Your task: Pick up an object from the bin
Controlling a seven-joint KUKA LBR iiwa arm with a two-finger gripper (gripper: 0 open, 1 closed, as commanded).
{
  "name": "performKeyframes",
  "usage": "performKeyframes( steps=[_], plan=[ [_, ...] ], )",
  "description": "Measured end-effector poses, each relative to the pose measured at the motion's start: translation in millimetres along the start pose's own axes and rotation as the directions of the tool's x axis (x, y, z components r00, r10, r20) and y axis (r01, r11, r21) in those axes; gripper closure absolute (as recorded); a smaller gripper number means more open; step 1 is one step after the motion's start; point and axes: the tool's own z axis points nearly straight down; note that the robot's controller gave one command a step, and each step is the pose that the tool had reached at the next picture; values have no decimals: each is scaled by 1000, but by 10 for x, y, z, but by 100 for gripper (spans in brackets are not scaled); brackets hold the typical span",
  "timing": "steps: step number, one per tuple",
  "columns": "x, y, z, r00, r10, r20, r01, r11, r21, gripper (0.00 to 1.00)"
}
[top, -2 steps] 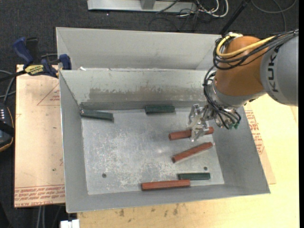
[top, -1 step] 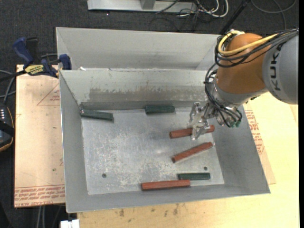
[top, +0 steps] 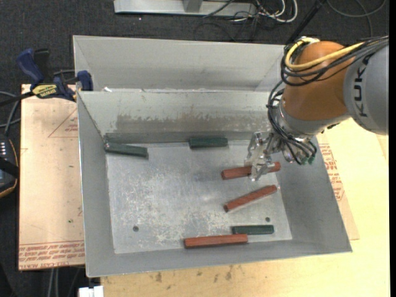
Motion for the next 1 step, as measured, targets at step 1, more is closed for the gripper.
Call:
performKeyframes(
  steps=[1],
  plan=[
    [-1,2,-66,1000,0,-1,0,1000,0,100]
  ],
)
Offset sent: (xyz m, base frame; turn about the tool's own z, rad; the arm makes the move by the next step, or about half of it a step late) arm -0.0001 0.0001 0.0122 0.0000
